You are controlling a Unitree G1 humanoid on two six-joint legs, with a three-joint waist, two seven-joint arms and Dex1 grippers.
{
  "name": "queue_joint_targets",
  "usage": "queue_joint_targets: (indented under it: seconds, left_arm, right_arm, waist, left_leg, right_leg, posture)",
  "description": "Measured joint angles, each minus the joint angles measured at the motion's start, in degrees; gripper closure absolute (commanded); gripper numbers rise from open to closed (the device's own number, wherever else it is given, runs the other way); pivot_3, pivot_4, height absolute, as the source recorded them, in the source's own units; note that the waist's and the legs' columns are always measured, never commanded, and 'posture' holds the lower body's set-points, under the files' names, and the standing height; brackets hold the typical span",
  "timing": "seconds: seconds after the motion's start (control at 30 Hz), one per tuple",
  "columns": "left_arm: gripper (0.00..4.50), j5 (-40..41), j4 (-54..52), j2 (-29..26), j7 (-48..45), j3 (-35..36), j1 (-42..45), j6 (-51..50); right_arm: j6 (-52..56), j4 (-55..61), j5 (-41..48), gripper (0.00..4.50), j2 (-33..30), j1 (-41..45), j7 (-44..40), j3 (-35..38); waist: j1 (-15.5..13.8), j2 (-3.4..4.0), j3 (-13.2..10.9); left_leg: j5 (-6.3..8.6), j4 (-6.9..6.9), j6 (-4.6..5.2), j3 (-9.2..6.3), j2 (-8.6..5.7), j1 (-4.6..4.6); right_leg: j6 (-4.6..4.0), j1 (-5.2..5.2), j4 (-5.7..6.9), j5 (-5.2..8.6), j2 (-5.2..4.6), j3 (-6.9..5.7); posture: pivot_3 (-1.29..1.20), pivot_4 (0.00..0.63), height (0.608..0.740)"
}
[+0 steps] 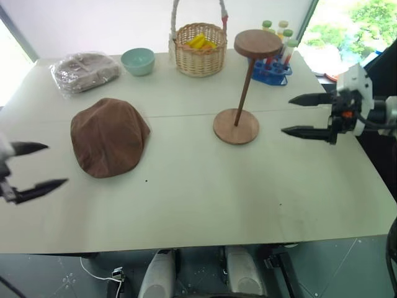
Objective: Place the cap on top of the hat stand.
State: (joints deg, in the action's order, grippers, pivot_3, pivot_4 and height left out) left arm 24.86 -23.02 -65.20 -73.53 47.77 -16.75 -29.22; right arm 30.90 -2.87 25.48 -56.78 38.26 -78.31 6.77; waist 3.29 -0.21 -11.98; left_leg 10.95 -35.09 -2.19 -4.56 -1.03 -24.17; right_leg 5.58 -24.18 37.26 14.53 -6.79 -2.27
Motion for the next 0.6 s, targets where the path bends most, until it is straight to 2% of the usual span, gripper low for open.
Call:
queue_joint_targets:
  seconds: [0.13,0.27,0.4,0.6]
  left_arm:
    - [0.05,-7.25,-0.89,1.10,2.69,-7.03,-1.55,8.06]
    - [0.05,-17.14,1.84,4.13,10.42,-15.01,-0.64,17.91]
    - [0.05,-25.66,3.39,8.31,19.88,-21.92,2.27,23.99]
    - [0.05,-37.21,5.52,16.37,34.80,-30.99,6.51,28.82]
  right_arm:
    - [8.35,13.25,6.84,0.00,-0.50,-5.26,2.84,2.64]
    - [14.88,23.68,13.18,0.00,-0.56,-9.31,7.19,5.47]
    - [18.53,27.96,17.06,0.00,-0.49,-10.14,11.88,6.57]
    - [20.46,29.83,20.27,0.00,-0.44,-10.20,16.63,7.29]
  waist:
    - [-0.78,0.00,0.00]
    - [-1.83,-0.08,0.05]
    - [-2.65,-0.15,0.08]
    - [-3.00,-0.36,0.21]
  left_leg:
    - [0.00,-0.06,0.00,0.09,0.12,0.01]
    - [0.00,-0.18,0.00,0.29,0.25,-0.03]
    - [0.00,-0.29,0.00,1.17,0.83,-0.12]
    - [0.00,-0.47,0.00,1.28,0.86,-0.21]
  right_leg:
    - [-0.22,-0.04,0.01,0.03,0.08,0.02]
    - [-0.23,-0.01,-0.04,-0.07,0.08,0.03]
    - [-0.10,-0.02,-0.20,-0.15,0.08,0.05]
    - [-0.19,0.03,-0.24,-0.32,0.08,0.05]
  posture:
    - [0.00,0.150,0.740]
    - [0.00,0.150,0.740]
    - [0.00,0.150,0.740]
    - [0.00,0.150,0.740]
